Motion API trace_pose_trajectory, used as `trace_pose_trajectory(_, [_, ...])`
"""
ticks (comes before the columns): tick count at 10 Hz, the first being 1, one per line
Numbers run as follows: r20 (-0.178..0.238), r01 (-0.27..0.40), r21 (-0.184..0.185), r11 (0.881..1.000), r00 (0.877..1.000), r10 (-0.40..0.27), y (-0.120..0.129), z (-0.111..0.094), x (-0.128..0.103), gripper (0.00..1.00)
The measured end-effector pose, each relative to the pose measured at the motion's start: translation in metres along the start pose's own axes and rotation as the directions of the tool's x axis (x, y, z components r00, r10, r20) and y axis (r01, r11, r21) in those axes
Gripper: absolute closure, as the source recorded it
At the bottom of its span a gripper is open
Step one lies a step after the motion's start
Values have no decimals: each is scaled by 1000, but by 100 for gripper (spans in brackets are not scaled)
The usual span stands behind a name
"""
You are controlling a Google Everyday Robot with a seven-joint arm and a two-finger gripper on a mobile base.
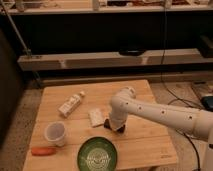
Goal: Push the eraser across the table
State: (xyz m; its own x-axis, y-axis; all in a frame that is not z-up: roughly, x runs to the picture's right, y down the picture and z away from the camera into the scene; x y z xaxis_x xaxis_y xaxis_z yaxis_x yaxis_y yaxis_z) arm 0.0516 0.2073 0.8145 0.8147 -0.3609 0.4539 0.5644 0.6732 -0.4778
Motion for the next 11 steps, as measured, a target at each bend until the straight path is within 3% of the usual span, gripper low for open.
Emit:
trace_pose_trajectory(6, [26, 21, -15, 1000, 999, -21, 31, 3, -28, 98])
trace_pose_trajectory(8, [37, 16, -35, 999, 999, -15, 36, 23, -24, 98])
trace_pose_trajectory(11, [32, 18, -17, 1000, 999, -17, 34, 33, -18, 98])
